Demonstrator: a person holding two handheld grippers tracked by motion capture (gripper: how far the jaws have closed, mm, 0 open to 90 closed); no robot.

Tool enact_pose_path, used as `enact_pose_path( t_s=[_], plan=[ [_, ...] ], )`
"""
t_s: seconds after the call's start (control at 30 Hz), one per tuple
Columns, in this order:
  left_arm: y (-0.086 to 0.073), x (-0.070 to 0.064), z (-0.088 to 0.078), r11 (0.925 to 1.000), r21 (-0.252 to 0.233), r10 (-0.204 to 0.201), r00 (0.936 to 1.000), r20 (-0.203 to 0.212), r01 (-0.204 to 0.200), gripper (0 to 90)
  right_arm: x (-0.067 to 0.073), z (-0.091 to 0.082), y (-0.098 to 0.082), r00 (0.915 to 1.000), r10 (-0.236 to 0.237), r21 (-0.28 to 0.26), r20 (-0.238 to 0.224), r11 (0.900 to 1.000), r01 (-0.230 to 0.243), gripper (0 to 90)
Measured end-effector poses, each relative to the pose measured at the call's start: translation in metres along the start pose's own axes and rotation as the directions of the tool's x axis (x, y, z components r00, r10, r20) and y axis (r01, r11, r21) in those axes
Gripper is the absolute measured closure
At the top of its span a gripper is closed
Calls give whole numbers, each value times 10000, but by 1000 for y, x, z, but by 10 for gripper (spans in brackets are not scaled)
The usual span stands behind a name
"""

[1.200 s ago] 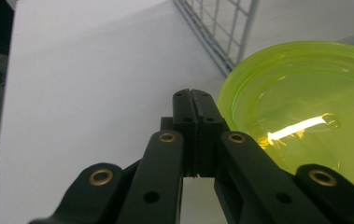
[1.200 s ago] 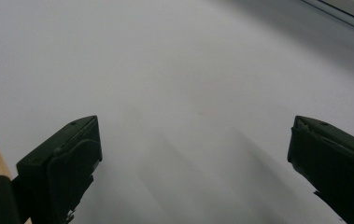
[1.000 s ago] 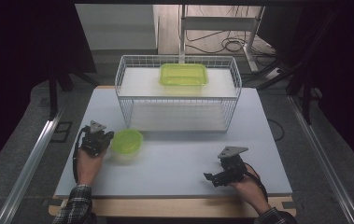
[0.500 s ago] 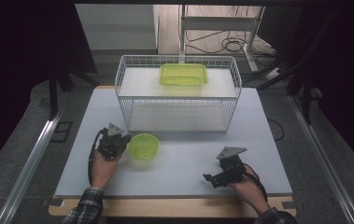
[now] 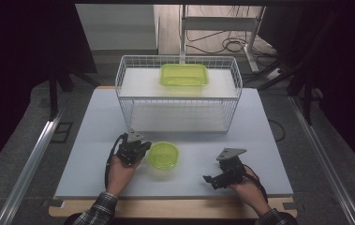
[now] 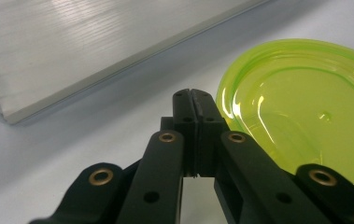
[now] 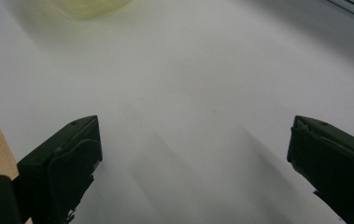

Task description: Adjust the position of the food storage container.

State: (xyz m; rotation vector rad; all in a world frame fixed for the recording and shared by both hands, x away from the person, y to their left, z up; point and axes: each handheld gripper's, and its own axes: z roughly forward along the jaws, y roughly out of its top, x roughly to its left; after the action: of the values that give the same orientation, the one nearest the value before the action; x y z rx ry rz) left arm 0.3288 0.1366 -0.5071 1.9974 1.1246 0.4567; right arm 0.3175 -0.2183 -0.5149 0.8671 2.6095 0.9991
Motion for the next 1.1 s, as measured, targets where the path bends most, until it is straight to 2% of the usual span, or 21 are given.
enact_pose_path(
  t_s=[0.13,0.2,0.27,0.4,0.47,0.8,1.1],
  plan=[
    [-4,9,-7,9999,41,-110,9997,-206,111,900,0,-1,0,10000,-26,-8,4,10000,26,33],
    [-8,13,-7,9997,198,-151,9999,42,150,900,0,-1,0,10000,-1,-15,-18,10000,1,33],
    [-12,13,-5,9991,417,-48,9990,455,29,900,0,-1,0,10000,-58,-5,-20,10000,58,33],
    [-16,5,0,9968,709,297,9950,952,-365,900,1,-1,0,10000,-64,-4,-14,10000,64,33],
    [-17,1,3,9947,869,464,9934,1047,-556,900,1,-1,0,10000,-68,-3,-6,10000,68,33],
    [-19,-21,8,9933,802,679,9816,1783,-833,900,2,0,0,10000,-70,26,-14,10000,70,33],
    [-18,-49,13,9897,771,977,9620,2549,-1210,898,2,0,0,9999,-119,26,-47,9999,119,33]
  ],
)
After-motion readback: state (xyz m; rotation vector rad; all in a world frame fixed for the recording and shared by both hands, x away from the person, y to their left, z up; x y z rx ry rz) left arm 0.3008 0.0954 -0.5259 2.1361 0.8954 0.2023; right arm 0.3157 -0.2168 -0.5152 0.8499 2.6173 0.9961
